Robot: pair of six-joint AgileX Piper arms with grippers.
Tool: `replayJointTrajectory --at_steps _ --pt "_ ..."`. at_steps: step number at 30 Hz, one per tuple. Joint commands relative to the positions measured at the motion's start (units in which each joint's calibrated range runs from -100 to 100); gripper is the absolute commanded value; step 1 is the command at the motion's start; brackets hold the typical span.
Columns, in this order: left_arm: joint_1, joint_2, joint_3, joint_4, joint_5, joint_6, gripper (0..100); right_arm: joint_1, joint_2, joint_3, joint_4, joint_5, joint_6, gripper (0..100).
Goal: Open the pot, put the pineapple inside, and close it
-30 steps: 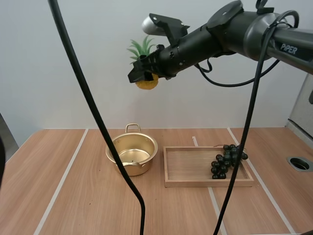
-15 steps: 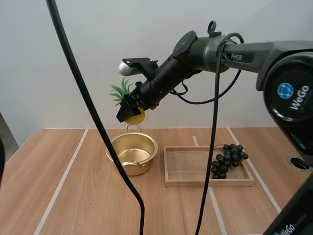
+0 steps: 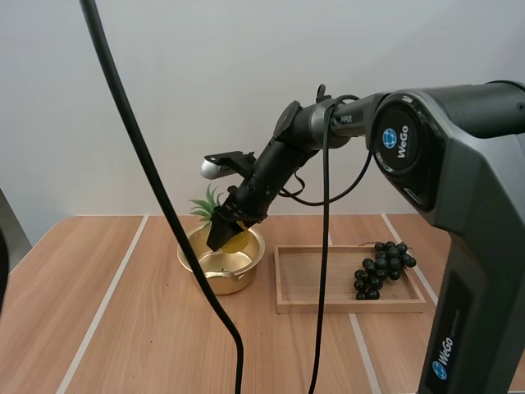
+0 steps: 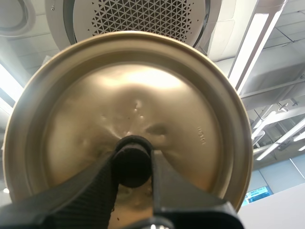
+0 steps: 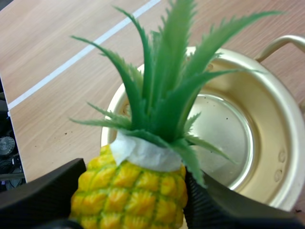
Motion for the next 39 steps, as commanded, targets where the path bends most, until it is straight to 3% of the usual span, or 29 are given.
replayJointTrajectory --at_steps 1,11,25,37,39 --pt "0.08 -0.2 0.2 -0.7 -0.2 -0.2 0 0.1 2.4 -0.5 -0.2 -2.9 -1.1 0" --pt "0.08 -0.2 0.2 -0.7 -0.2 -0.2 0 0.3 6.2 -0.5 -0.4 -10.9 -1.1 0" --pt "0.08 -0.2 0.2 -0.7 0.8 -0.2 0 0.3 10.3 -0.5 -2.9 -10.4 -0.6 0" --pt "0.08 -0.2 0.2 -0.7 0.7 0.4 0 0.3 10.7 -0.5 -3.6 -9.3 4.7 0" --pt "0.08 -0.2 0.2 -0.7 0.7 0.4 0 0.3 10.7 -0.5 -3.6 -9.2 4.7 13"
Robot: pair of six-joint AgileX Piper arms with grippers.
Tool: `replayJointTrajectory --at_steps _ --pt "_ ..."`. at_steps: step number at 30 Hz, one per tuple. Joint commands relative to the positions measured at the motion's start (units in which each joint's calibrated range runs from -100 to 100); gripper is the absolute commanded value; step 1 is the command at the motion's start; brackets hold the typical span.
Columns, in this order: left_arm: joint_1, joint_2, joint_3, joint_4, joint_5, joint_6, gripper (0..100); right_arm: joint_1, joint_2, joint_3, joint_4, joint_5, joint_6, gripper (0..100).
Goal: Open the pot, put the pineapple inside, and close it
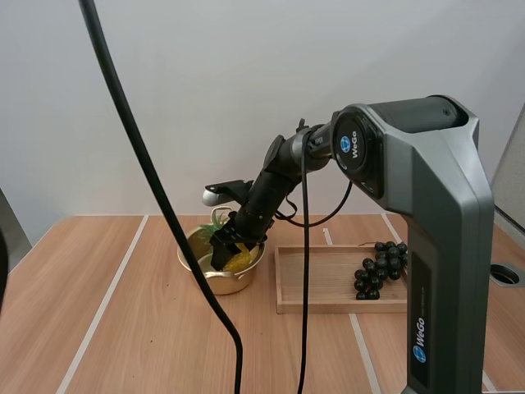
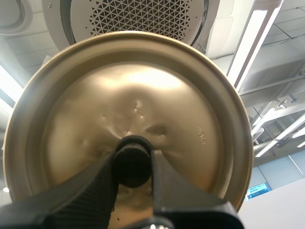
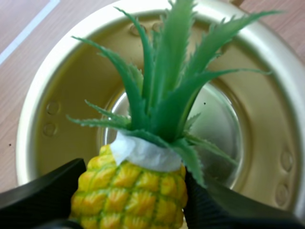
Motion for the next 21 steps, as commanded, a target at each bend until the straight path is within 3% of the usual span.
replayJointTrajectory --at_steps 1,7,9,21 --pt "0.08 -0.2 0.2 -0.7 -0.3 0.1 0 0.0 0.0 0.0 -1.3 1.5 0.9 23" --pt "0.08 -0.2 0.2 -0.7 0.0 0.1 0 0.0 -0.3 0.0 -1.2 1.5 0.8 87" --pt "0.08 -0.2 0.2 -0.7 0.0 0.1 0 0.0 -0.3 -0.1 -1.1 1.5 0.7 100" --pt "0.08 -0.2 0.2 -0.7 0.0 0.1 0 0.0 -9.5 -0.1 -0.8 -0.8 -0.9 100"
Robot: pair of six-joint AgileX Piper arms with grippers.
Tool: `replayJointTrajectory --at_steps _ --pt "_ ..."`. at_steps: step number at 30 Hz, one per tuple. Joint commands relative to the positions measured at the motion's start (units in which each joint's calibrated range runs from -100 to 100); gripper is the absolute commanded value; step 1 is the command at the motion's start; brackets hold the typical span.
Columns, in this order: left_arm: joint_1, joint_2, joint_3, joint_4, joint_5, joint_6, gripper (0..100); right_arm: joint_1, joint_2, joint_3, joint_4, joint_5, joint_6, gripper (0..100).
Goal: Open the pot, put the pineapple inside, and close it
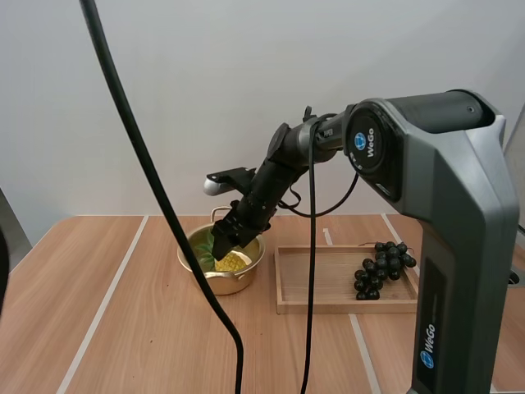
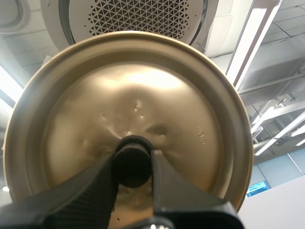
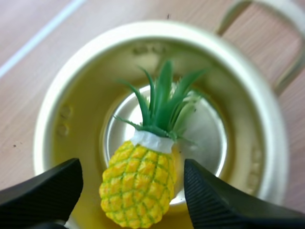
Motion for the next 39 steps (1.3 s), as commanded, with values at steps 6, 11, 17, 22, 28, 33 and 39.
replayJointTrajectory --at_steps 6,11,17,22,28,33,39 --pt "0.08 -0.2 0.2 -0.7 -0.6 0.1 0 -0.1 -12.8 -0.1 -0.7 -0.1 -0.6 100" --pt "0.08 -0.2 0.2 -0.7 -0.6 0.1 0 -0.1 -21.3 -0.1 -2.5 -2.4 -0.6 100" --pt "0.08 -0.2 0.2 -0.7 -0.4 0.2 0 -0.5 -29.7 -0.1 -16.6 -13.2 9.9 100" --pt "0.08 -0.2 0.2 -0.7 4.9 0.2 0 -1.4 -37.0 -0.1 -30.0 -21.4 21.7 100" --pt "0.08 1.0 0.4 -0.7 18.7 -0.4 0 -3.4 -46.5 -0.1 -39.7 -23.9 30.6 100" --pt "0.08 4.5 0.5 -0.3 34.2 -3.3 0 -5.5 -52.2 -0.1 -48.2 -25.0 36.0 100" --pt "0.08 8.4 0.5 4.6 49.0 -4.4 0 -5.7 -57.7 -0.1 -59.5 -25.0 43.2 100"
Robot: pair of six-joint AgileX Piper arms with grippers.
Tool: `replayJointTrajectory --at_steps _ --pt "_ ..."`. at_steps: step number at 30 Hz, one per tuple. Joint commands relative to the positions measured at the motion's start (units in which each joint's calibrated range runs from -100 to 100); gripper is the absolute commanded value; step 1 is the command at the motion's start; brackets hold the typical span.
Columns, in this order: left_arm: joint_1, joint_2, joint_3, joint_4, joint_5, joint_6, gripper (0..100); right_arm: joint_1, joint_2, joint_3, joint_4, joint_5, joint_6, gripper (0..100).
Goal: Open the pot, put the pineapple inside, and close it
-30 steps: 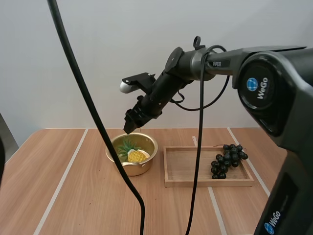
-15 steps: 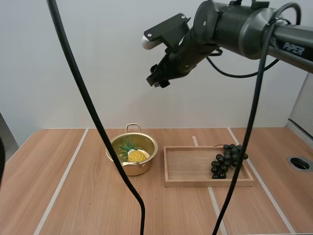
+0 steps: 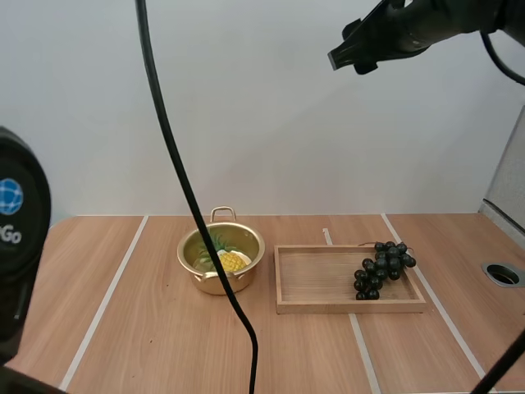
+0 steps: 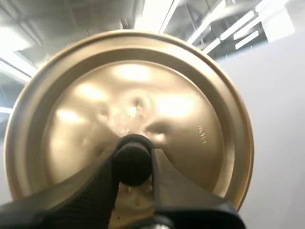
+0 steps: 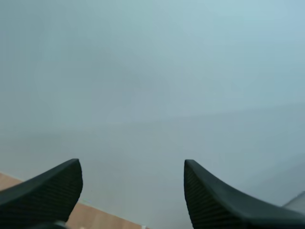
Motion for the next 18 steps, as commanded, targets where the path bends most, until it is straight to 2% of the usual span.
replayJointTrajectory --at_steps 1,5,10,18 --pt "0.08 1.5 0.1 2.0 7.6 -1.8 0 -0.2 -3.2 -0.1 -5.6 -1.2 4.8 100" --pt "0.08 4.3 0.1 2.0 13.8 -2.4 0 -0.2 -5.8 -0.1 -7.6 -0.6 10.0 100" --pt "0.08 6.7 1.1 2.0 13.8 -2.8 0 -0.2 -7.1 -0.1 -8.4 2.1 10.3 100" --pt "0.08 6.9 17.4 1.8 13.8 -2.9 0 -0.2 -7.1 -0.1 -8.9 4.1 10.4 100"
